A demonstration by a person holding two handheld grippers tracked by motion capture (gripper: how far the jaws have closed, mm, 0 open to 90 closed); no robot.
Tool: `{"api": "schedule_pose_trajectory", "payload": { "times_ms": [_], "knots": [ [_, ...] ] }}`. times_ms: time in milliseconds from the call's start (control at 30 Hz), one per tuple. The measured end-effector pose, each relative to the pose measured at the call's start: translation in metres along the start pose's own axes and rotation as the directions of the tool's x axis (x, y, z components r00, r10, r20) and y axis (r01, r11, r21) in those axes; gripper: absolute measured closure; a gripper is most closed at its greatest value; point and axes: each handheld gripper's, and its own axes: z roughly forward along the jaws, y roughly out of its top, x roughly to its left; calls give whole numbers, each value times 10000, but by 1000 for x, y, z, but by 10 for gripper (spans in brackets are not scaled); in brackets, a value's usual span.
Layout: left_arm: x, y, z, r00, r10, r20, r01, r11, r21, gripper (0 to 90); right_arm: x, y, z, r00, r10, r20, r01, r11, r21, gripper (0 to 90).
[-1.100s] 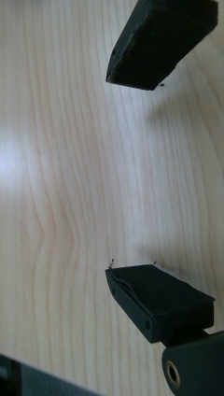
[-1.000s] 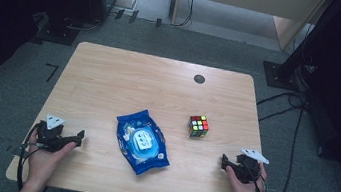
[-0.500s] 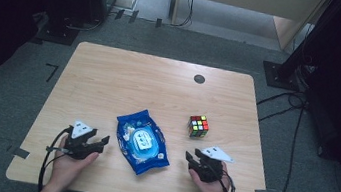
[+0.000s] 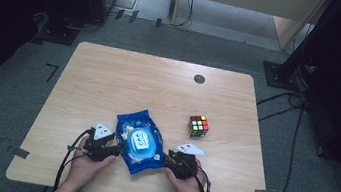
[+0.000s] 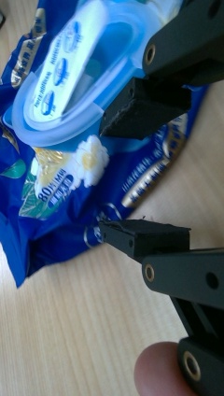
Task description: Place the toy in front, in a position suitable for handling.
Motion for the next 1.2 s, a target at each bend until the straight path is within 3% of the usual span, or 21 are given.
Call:
{"api": "schedule_pose_trajectory", "payload": {
  "times_ms": [67,167,300,367,400,433,467,500,533,567,600,633,700,767,833,933,1033,1067,1167,1200],
  "knots": [
    [9,7,7,9990,-161,-423,162,9999,38,489,10,5,11,9997,-152,209,152,9999,35,692],
    [18,12,11,9976,-343,-605,349,9994,83,494,18,8,20,9997,-198,140,198,9998,42,693],
    [36,21,14,9907,-466,-1278,468,9989,-11,492,34,16,34,9987,-516,52,516,9987,53,683],
    [44,23,9,9886,-799,-1277,781,9968,-191,459,41,21,38,9958,-919,40,919,9957,-63,637],
    [48,22,4,9880,-936,-1229,898,9953,-362,446,40,24,33,9956,-905,245,913,9952,-356,594],
    [50,21,0,9881,-946,-1215,897,9949,-456,440,38,24,29,9956,-831,436,853,9950,-515,551],
    [51,17,-5,9893,-911,-1137,845,9945,-611,432,31,26,21,9924,-791,944,869,9928,-824,500],
    [52,14,-9,9911,-843,-1026,768,9942,-750,432,31,26,21,9924,-791,944,869,9928,-824,500],
    [52,11,-12,9927,-703,-975,624,9947,-813,415,16,30,5,9746,-583,2160,913,9850,-1462,382],
    [53,8,-15,9931,-645,-980,561,9947,-862,415,16,30,5,9746,-583,2160,913,9850,-1462,382],
    [55,4,-18,9944,-713,-783,635,9932,-974,403,-2,36,-11,9450,-135,3269,888,9722,-2167,290],
    [55,4,-18,9944,-713,-783,635,9932,-974,397,-9,38,-15,9361,69,3518,814,9684,-2358,235],
    [58,4,-19,9953,-727,-636,666,9934,-938,388,-27,43,-21,9087,860,4085,280,9637,-2653,155],
    [60,4,-20,9953,-836,-486,787,9923,-953,380,-33,44,-19,9048,1021,4133,111,9649,-2625,151],
    [61,3,-21,9964,-779,-337,745,9929,-930,374,-52,44,-8,8946,1283,4281,-340,9747,-2211,150],
    [58,2,-23,9982,-582,-159,564,9937,-964,368,-75,45,10,8858,1678,4327,-972,9787,-1807,160],
    [57,0,-23,9990,-453,-65,445,9945,-952,364,-81,45,15,8887,1888,4177,-1215,9757,-1826,215],
    [57,0,-23,9990,-451,-35,446,9945,-952,362,-80,45,16,8887,1875,4184,-1191,9756,-1842,325],
    [57,-1,-24,9988,-482,33,483,9939,-993,362,-71,43,17,8821,1731,4380,-988,9773,-1873,345],
    [57,-1,-24,9987,-512,37,513,9935,-1017,362,-68,42,16,8860,1730,4302,-1008,9775,-1855,345]
  ]
}}
